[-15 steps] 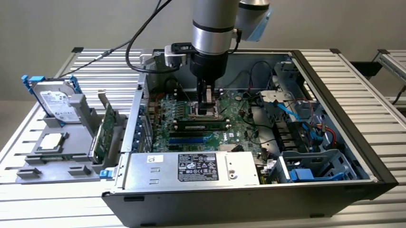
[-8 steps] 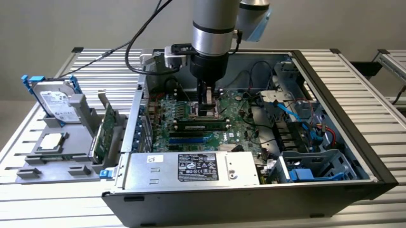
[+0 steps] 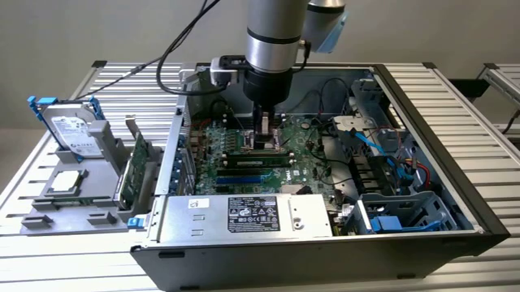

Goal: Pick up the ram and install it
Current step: 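Press down the ram until it locks into place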

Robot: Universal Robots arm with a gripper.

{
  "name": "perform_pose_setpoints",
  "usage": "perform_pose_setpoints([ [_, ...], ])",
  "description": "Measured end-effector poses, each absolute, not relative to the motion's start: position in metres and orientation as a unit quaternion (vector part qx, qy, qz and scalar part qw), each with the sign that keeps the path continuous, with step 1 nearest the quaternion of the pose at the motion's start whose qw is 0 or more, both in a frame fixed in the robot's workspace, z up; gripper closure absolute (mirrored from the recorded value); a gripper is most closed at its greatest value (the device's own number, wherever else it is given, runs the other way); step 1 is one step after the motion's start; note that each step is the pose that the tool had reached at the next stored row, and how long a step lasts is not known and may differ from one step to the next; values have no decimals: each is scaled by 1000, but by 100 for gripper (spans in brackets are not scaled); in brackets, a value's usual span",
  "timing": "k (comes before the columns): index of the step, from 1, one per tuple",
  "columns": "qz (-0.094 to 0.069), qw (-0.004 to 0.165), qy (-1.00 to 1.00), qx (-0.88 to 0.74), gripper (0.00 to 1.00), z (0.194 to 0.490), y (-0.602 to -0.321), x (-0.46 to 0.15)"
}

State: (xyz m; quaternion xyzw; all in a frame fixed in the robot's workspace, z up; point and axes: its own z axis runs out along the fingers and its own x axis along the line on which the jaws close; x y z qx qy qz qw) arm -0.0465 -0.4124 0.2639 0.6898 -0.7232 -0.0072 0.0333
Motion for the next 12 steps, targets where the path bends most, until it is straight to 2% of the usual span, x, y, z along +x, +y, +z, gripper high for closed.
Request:
perform_pose_setpoints([
  [12, -10, 32, -789, 614, 89, 264, -412, -46],
])
